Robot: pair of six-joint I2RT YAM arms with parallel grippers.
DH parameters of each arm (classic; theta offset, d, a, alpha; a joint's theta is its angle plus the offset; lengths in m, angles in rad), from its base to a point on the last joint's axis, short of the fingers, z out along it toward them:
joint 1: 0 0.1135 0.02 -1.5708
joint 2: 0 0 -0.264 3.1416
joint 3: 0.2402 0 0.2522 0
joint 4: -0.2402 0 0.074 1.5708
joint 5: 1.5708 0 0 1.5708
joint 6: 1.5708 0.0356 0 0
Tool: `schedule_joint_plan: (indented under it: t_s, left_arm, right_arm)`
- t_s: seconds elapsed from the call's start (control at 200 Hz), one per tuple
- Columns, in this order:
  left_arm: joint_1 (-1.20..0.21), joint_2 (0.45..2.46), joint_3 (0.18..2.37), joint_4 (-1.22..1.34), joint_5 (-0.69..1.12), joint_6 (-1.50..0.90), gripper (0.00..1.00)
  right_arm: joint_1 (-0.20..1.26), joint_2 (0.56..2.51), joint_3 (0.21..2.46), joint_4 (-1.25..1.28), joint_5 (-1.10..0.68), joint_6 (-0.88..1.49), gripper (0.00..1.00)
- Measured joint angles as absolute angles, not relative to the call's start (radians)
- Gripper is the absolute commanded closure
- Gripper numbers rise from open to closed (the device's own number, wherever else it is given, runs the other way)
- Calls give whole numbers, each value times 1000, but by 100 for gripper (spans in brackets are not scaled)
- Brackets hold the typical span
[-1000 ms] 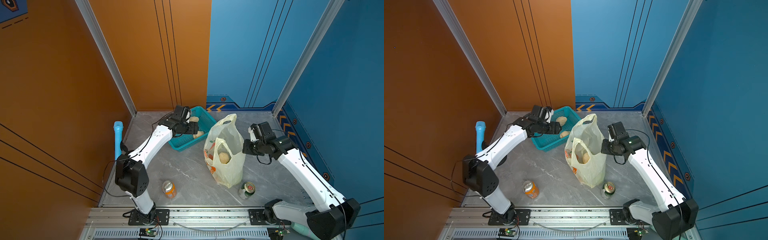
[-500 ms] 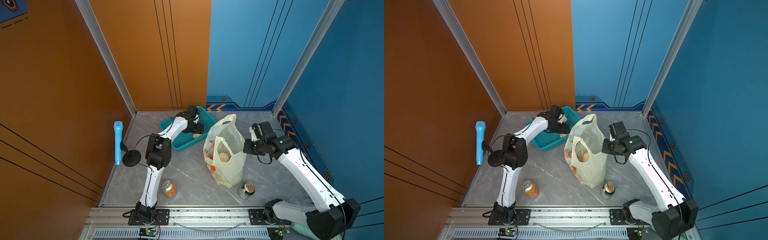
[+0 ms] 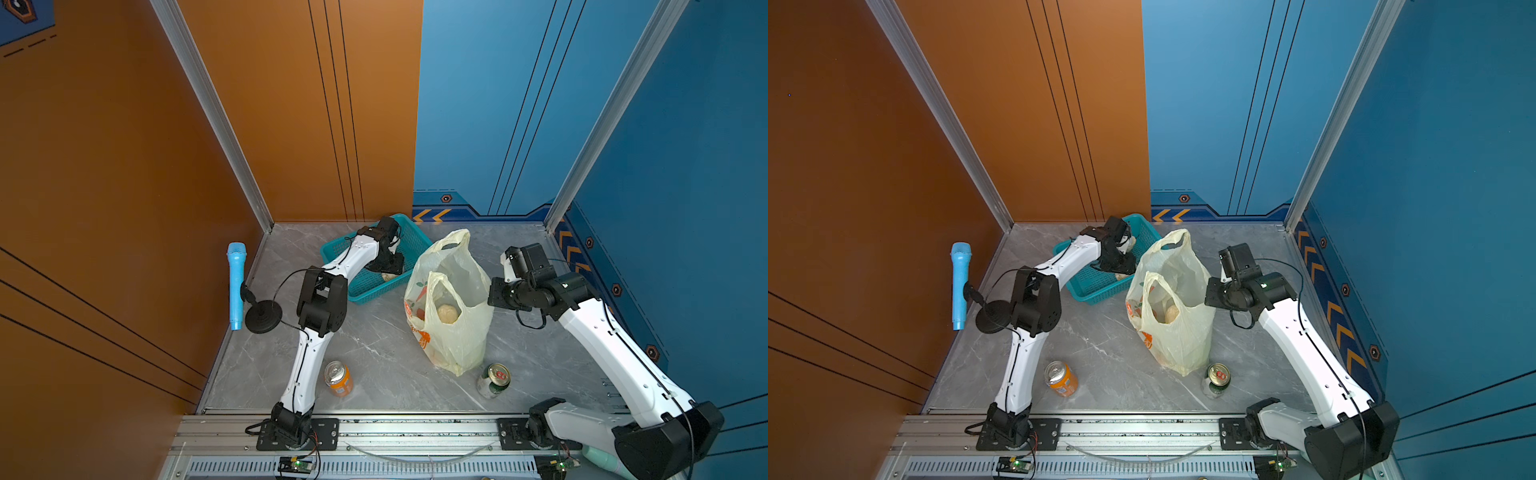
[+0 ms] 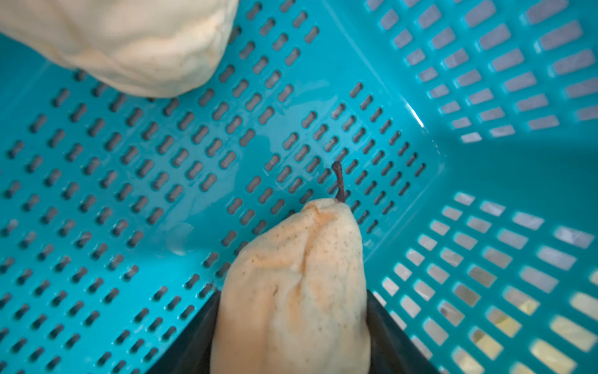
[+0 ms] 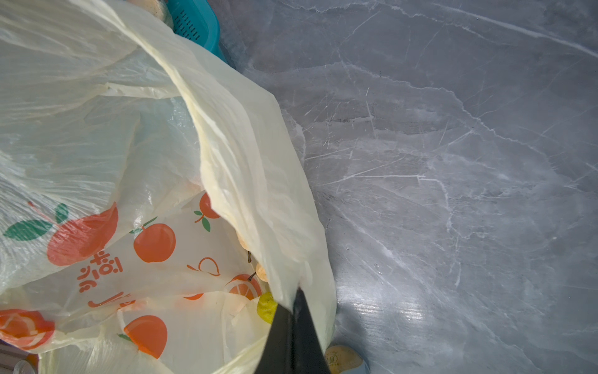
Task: Place the pears into plastic bags & tie knots
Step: Pick up the pear from the basket.
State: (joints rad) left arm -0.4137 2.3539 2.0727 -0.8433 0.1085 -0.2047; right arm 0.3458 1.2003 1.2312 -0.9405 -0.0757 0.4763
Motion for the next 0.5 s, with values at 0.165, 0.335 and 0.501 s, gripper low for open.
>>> schedule_joint_plan:
  t_s: [0.165, 0.335, 0.501]
  left_arm:
    - [-413, 2294, 2047, -862, 89, -205, 50]
    - [-414, 2159, 2037, -865, 85, -206, 50]
    - [-430, 1966, 2009, -864, 86, -210, 50]
  right_arm:
    - [346, 1200, 1231, -939, -78, 480, 100]
    - [346, 1199, 1228, -930, -78, 480, 100]
    - [346, 1191, 1212, -919, -78, 480, 100]
